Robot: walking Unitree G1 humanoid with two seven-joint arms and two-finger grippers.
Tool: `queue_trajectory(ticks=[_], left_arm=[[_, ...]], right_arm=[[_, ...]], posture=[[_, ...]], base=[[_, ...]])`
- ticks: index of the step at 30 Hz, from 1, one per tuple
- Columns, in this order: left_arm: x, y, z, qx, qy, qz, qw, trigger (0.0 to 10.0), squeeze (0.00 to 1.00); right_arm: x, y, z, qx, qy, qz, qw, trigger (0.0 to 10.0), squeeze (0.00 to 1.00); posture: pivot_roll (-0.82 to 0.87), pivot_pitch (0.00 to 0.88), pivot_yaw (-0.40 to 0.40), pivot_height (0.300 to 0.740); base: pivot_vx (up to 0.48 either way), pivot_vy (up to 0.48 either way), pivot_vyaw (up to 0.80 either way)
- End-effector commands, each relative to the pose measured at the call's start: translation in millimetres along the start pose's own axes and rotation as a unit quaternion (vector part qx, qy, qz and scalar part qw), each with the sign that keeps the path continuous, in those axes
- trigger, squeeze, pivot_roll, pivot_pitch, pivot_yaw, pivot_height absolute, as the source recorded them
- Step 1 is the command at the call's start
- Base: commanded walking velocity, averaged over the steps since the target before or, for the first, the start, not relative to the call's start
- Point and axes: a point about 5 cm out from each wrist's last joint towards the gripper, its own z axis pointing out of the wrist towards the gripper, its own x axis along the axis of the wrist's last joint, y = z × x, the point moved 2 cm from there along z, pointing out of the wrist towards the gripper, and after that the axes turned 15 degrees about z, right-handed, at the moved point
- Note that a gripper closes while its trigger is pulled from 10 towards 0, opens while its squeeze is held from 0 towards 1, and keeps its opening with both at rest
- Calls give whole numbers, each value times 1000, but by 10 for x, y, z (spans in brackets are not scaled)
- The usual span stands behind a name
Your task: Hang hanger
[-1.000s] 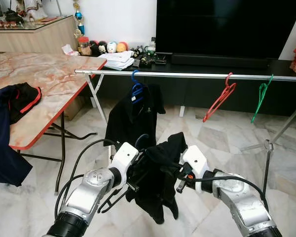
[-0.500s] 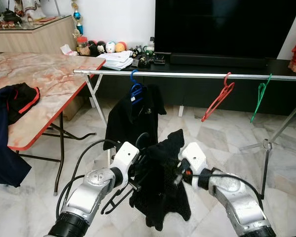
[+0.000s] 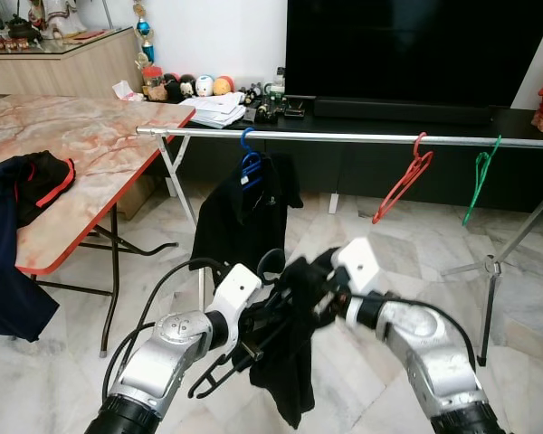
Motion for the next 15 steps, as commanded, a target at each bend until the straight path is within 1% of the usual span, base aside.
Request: queue_trajectory(ticks=[1,4,8,9,10,11,15], left_arm=[[124,-14,-9,0,24,9,1000,10000,0],[129,-11,-8,-1,25,9,1000,10000,0],[135,-11,0,-2,25,8,1000,10000,0],[135,-12,0,-2,25,8,1000,10000,0],[135,-13,0,-2,24,8,1000,10000,0],[134,-15,1,-1,24,7,1000,10000,0],[124,-28,6,5,21,7,1000,10000,0]], right_arm=[[7,14,20,-10,-7,-2,1000,10000,0],[16,25,15,-12,-6,2,1000,10000,0],[64,-23,26,2,-1,3,1000,10000,0],[72,-33,28,6,1,4,1000,10000,478],[77,-40,29,8,2,4,1000,10000,478],[82,-48,30,10,3,6,1000,10000,1000],[81,-95,14,25,0,0,1000,10000,1000]], posture=[[56,0,30,740],[56,0,30,740],[59,0,31,740],[59,0,31,740],[59,0,31,740],[59,0,30,740],[59,0,30,740]], base=[[0,0,0],[0,0,0],[0,0,0],[0,0,0],[0,0,0],[0,0,0],[0,0,0]])
